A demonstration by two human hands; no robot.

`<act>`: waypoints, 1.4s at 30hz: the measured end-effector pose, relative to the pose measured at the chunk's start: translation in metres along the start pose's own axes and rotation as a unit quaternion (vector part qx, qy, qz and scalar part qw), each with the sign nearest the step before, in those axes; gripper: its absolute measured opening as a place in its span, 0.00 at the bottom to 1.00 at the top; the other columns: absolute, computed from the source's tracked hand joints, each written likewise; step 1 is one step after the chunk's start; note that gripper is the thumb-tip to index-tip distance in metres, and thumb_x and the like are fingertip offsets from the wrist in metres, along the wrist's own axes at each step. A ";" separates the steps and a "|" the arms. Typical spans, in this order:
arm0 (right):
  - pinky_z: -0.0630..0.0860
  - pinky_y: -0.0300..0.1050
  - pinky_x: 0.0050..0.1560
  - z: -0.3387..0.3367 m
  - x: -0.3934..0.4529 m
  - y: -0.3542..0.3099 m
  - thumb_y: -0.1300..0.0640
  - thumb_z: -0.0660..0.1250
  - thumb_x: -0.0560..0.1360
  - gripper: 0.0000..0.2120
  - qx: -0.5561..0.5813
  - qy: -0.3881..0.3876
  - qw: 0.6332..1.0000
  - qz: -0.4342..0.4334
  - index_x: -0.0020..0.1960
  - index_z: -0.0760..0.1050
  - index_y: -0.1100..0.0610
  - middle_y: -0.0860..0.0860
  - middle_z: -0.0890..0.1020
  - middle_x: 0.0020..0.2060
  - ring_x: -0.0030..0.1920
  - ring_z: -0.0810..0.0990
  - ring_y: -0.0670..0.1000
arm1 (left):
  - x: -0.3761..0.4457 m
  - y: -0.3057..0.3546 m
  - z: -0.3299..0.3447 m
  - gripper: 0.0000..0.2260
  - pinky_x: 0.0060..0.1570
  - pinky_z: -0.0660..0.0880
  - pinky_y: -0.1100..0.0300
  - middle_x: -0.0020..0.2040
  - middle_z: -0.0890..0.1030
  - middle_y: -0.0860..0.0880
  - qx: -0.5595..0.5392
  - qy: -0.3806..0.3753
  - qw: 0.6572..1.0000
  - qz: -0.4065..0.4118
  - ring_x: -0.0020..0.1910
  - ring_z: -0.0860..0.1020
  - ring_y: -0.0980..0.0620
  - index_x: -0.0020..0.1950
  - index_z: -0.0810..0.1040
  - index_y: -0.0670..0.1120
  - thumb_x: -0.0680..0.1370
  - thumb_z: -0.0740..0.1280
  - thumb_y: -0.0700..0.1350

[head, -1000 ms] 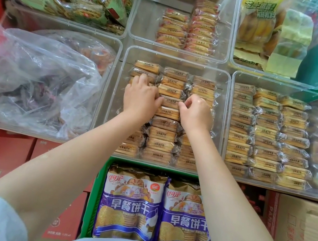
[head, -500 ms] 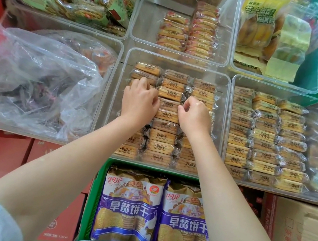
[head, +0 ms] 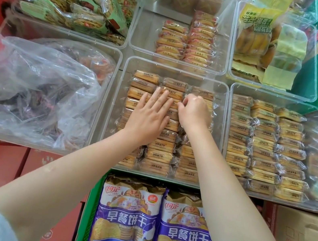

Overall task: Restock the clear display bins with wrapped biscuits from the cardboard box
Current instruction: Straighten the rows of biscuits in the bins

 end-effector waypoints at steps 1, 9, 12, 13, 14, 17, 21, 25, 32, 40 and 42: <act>0.67 0.46 0.45 0.001 0.001 0.001 0.51 0.63 0.82 0.08 0.009 -0.001 1.000 0.002 0.54 0.77 0.55 0.53 0.77 0.56 0.50 0.77 0.55 | -0.001 -0.001 0.002 0.27 0.79 0.39 0.46 0.83 0.44 0.47 0.005 -0.003 1.000 -0.003 0.81 0.38 0.48 0.83 0.47 0.48 0.86 0.43 0.56; 0.67 0.46 0.41 0.004 -0.004 0.005 0.56 0.61 0.83 0.04 0.058 0.024 0.998 -0.001 0.51 0.72 0.56 0.55 0.73 0.56 0.43 0.72 0.54 | -0.002 -0.001 0.005 0.27 0.79 0.37 0.46 0.83 0.43 0.48 0.021 0.001 1.000 0.012 0.81 0.38 0.49 0.83 0.44 0.50 0.85 0.41 0.57; 0.67 0.46 0.41 0.003 -0.004 0.006 0.57 0.61 0.83 0.04 0.067 0.027 0.997 0.000 0.49 0.71 0.55 0.55 0.73 0.55 0.43 0.73 0.55 | -0.002 -0.001 0.005 0.26 0.79 0.37 0.45 0.83 0.44 0.49 0.018 0.000 1.000 0.015 0.81 0.38 0.49 0.83 0.44 0.51 0.86 0.41 0.57; 0.67 0.46 0.41 0.002 -0.003 0.005 0.57 0.61 0.82 0.04 0.069 0.027 0.997 0.000 0.48 0.70 0.55 0.55 0.73 0.55 0.43 0.73 0.55 | -0.002 -0.001 0.005 0.26 0.79 0.37 0.45 0.83 0.45 0.49 0.017 -0.002 1.000 0.015 0.81 0.38 0.49 0.83 0.44 0.51 0.85 0.41 0.57; 0.67 0.46 0.41 0.002 -0.003 0.005 0.57 0.62 0.82 0.04 0.071 0.026 0.997 0.001 0.48 0.70 0.55 0.55 0.73 0.55 0.43 0.73 0.55 | -0.001 -0.001 0.005 0.26 0.79 0.38 0.45 0.83 0.45 0.49 0.016 -0.004 1.000 0.015 0.81 0.38 0.49 0.83 0.44 0.51 0.85 0.41 0.57; 0.67 0.45 0.41 0.001 -0.001 0.006 0.56 0.63 0.82 0.04 0.071 0.020 0.997 0.012 0.50 0.73 0.56 0.54 0.74 0.55 0.43 0.73 0.54 | 0.000 0.000 0.004 0.26 0.79 0.38 0.45 0.83 0.45 0.49 0.014 -0.007 1.000 0.015 0.81 0.38 0.49 0.83 0.45 0.51 0.86 0.42 0.57; 0.66 0.45 0.41 0.001 -0.001 0.004 0.54 0.63 0.82 0.05 0.045 0.015 0.999 0.022 0.51 0.76 0.54 0.53 0.74 0.56 0.43 0.72 0.53 | -0.002 0.001 0.000 0.26 0.79 0.37 0.46 0.83 0.46 0.47 0.007 -0.005 1.000 0.012 0.81 0.38 0.48 0.83 0.46 0.49 0.86 0.42 0.56; 0.67 0.45 0.42 0.000 -0.004 0.010 0.52 0.62 0.82 0.08 0.090 0.050 0.994 0.022 0.56 0.77 0.54 0.54 0.76 0.55 0.44 0.75 0.54 | -0.012 0.020 0.000 0.28 0.78 0.34 0.45 0.83 0.45 0.46 0.013 -0.011 0.999 0.033 0.81 0.38 0.47 0.83 0.45 0.47 0.85 0.40 0.59; 0.70 0.44 0.52 0.000 -0.009 0.015 0.55 0.58 0.83 0.18 0.141 0.054 0.989 -0.005 0.71 0.74 0.47 0.55 0.76 0.64 0.58 0.78 0.55 | -0.012 0.035 0.014 0.31 0.77 0.32 0.44 0.82 0.37 0.46 0.037 -0.040 0.998 0.021 0.80 0.35 0.47 0.81 0.36 0.47 0.84 0.38 0.62; 0.70 0.46 0.56 -0.004 0.018 0.009 0.55 0.59 0.81 0.19 0.153 0.002 0.988 0.039 0.70 0.74 0.48 0.55 0.73 0.66 0.61 0.77 0.56 | 0.019 0.012 -0.012 0.30 0.79 0.42 0.47 0.83 0.46 0.45 -0.009 0.014 0.999 -0.031 0.82 0.42 0.46 0.83 0.47 0.46 0.85 0.45 0.60; 0.73 0.48 0.59 -0.002 0.021 0.009 0.54 0.60 0.81 0.17 0.155 0.009 0.986 0.053 0.69 0.74 0.52 0.55 0.74 0.66 0.62 0.77 0.57 | 0.030 0.005 -0.008 0.32 0.79 0.41 0.45 0.83 0.43 0.44 0.018 -0.010 0.999 -0.048 0.82 0.40 0.46 0.83 0.44 0.46 0.84 0.43 0.62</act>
Point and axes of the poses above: each hand's wrist, its own x-axis towards the middle knuckle, its own z-axis out of the palm, y = z × x, the point moved 3 cm from there along x, towards the middle knuckle
